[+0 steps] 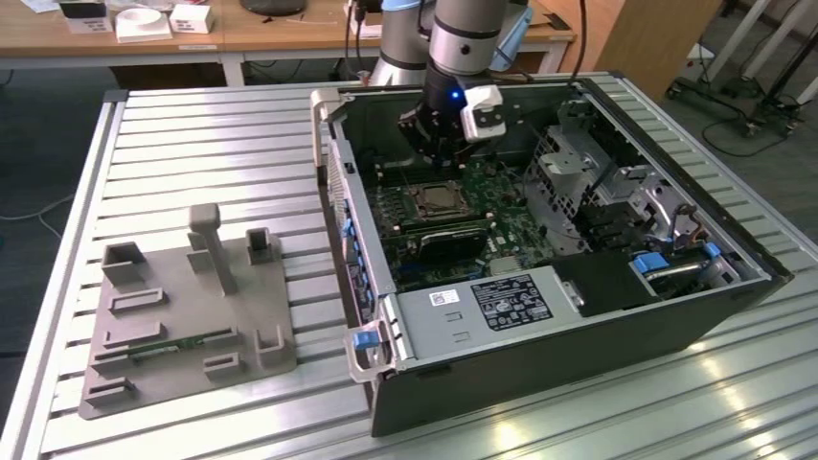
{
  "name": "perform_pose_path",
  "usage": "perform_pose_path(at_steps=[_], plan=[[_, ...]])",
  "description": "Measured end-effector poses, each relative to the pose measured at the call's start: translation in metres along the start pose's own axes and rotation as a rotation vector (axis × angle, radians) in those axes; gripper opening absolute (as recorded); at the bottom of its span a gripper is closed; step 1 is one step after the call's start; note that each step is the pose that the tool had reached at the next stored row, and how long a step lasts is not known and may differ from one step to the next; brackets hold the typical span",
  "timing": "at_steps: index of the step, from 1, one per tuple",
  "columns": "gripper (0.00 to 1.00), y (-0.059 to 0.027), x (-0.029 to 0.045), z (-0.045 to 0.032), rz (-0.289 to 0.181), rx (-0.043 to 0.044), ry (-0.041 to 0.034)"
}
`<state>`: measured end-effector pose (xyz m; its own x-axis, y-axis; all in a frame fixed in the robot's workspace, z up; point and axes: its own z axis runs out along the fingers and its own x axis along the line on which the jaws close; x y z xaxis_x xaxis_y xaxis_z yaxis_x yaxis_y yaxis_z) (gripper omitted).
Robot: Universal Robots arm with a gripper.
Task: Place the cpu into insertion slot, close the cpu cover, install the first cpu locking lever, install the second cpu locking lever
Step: 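Install the first cpu locking lever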
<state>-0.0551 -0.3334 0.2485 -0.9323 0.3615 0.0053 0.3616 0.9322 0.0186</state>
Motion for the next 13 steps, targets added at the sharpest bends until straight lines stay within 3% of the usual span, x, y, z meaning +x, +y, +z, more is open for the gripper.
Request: perform_pose_path(at_steps=[2, 5, 6, 13], plan=[[0.1, 0.0, 0.0, -0.0005, -0.007, -0.0164, 0.0065], [0.1, 0.0, 0.0, -0.0006, -0.018, -0.0502, 0.0199], [0.1, 0.0, 0.0001, -0.0007, -0.024, -0.0551, 0.022], [0.1, 0.0, 0.0001, -0.0012, -0.115, -0.0554, 0.0271]])
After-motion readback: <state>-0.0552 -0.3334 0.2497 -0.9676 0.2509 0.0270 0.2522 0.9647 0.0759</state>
